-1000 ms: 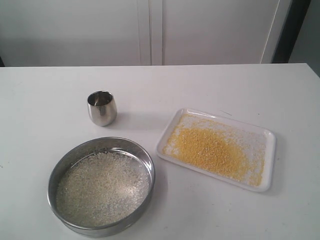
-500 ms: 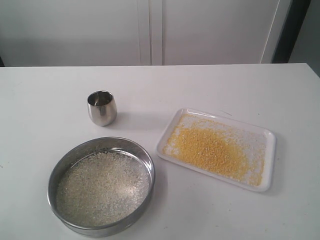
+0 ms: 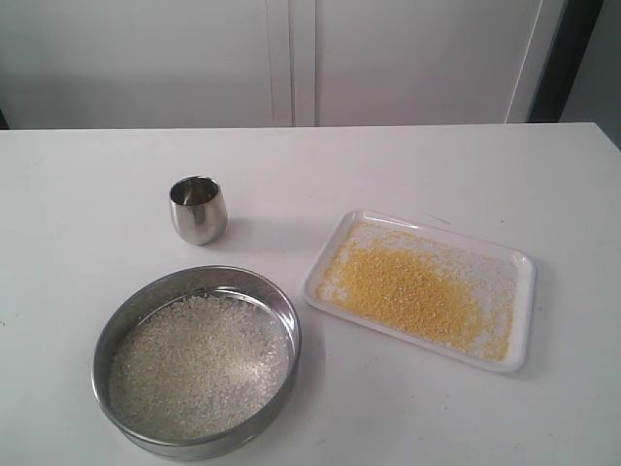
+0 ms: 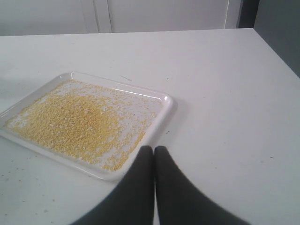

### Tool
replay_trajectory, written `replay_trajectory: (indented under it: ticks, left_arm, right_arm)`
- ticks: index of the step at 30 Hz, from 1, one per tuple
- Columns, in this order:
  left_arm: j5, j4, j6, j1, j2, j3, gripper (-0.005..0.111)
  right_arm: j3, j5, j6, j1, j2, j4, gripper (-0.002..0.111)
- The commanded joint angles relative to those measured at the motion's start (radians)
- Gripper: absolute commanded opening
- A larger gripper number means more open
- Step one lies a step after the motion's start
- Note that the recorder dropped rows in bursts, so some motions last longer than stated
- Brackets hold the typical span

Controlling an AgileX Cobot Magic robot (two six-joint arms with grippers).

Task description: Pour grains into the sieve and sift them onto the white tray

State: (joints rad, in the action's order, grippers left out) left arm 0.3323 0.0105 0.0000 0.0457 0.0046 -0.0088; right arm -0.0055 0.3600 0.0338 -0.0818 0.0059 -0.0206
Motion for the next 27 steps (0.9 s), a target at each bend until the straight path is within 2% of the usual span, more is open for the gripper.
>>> replay_trajectory:
  ticks: [1, 27]
  left_arm:
    - [0.004, -0.011, 0.0, 0.004, -0.005, 0.009, 0.0]
    - [0.004, -0.011, 0.0, 0.004, -0.005, 0.009, 0.0]
  right_arm:
    - [0.005, -0.017, -0.006, 0.002, -0.006, 0.002, 0.0]
    - [0.005, -0.017, 0.012, 0.002, -0.006, 0.002, 0.0]
